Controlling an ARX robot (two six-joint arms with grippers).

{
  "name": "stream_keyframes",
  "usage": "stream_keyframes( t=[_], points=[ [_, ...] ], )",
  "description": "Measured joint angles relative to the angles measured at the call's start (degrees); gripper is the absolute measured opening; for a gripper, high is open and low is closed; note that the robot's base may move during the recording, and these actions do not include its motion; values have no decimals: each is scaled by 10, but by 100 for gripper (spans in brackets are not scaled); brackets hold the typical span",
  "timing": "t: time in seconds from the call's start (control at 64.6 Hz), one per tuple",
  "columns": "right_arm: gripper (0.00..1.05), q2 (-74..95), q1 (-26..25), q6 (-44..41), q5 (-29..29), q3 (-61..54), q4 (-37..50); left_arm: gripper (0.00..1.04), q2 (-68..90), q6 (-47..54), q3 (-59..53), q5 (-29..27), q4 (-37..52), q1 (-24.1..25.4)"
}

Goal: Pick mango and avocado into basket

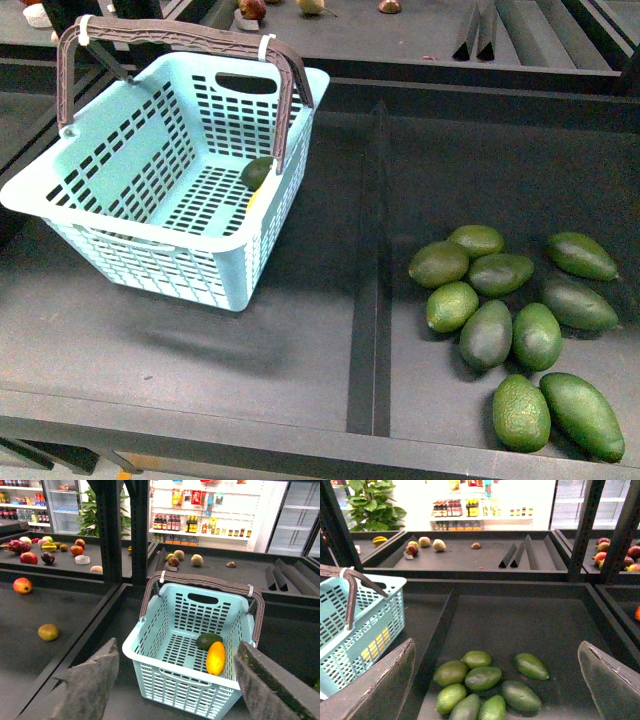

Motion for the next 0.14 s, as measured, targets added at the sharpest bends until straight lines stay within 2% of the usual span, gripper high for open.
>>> stream_keyframes(
  t=[0.015, 0.077, 0.139],
  points=[
    [96, 0, 0, 0, 0, 0, 0, 84, 0, 0, 0, 0, 0, 0],
    [96, 0, 0, 0, 0, 0, 0, 97, 0, 0, 0, 0, 0, 0],
    [96, 0, 0, 0, 0, 0, 0, 96, 0, 0, 0, 0, 0, 0]
  ],
)
